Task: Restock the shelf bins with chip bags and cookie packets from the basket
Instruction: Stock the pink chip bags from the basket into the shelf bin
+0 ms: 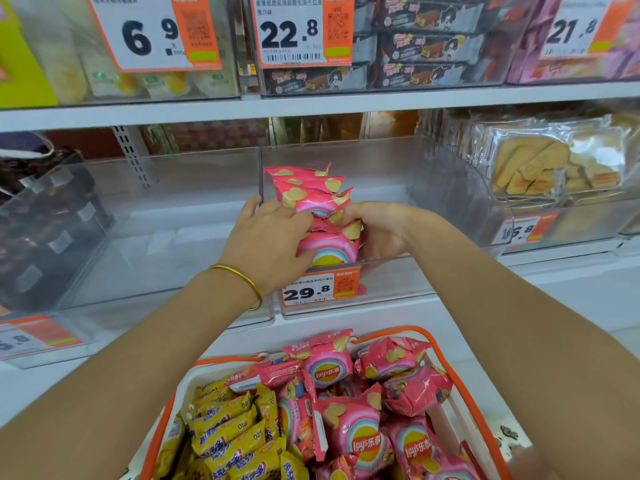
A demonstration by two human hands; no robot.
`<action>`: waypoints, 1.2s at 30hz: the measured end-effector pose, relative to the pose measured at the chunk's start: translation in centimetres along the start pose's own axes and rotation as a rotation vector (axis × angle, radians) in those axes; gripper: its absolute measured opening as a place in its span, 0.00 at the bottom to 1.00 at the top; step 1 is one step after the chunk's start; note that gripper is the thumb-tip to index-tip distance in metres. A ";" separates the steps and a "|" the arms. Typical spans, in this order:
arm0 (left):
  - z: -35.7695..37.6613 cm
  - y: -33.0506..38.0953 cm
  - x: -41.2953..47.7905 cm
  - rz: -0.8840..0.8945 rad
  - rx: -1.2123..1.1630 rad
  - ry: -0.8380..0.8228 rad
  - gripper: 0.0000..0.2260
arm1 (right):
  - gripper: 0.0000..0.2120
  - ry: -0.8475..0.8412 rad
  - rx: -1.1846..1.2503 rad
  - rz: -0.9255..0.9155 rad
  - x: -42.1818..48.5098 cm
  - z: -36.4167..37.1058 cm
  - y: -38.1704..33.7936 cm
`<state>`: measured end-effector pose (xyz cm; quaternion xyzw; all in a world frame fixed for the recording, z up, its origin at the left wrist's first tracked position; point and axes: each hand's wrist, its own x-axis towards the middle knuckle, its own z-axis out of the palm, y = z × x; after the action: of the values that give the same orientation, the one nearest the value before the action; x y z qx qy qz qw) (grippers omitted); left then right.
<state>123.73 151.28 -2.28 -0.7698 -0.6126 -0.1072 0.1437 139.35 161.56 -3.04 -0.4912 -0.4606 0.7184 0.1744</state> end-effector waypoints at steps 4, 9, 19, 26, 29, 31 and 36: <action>0.5 -0.1 -0.4 0.039 -0.044 0.127 0.16 | 0.14 -0.049 0.091 -0.018 0.6 -0.2 0.5; 1.0 -0.2 -0.7 0.040 -0.035 0.150 0.14 | 0.25 -0.026 -0.072 0.050 0.5 -1.3 -0.3; 1.6 -0.7 -0.9 0.047 -0.082 0.145 0.16 | 0.38 0.176 0.149 -0.079 4.5 -0.2 -0.1; 1.8 -0.6 -1.1 0.054 -0.103 0.192 0.18 | 0.37 0.118 0.069 -0.125 3.6 0.2 0.3; 1.9 -0.6 -1.1 0.056 -0.092 0.185 0.19 | 0.30 0.012 0.132 -0.157 3.7 -0.2 0.7; 1.9 -0.5 -1.1 0.059 -0.087 0.167 0.19 | 0.29 0.006 0.156 -0.161 3.8 -0.2 0.7; 2.1 -0.7 -1.1 0.047 -0.045 0.181 0.11 | 0.35 0.198 0.036 -0.103 3.2 -0.2 0.1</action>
<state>122.79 151.14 -4.58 -0.7741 -0.5764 -0.1868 0.1836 138.05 163.86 -4.88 -0.5323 -0.4527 0.6646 0.2646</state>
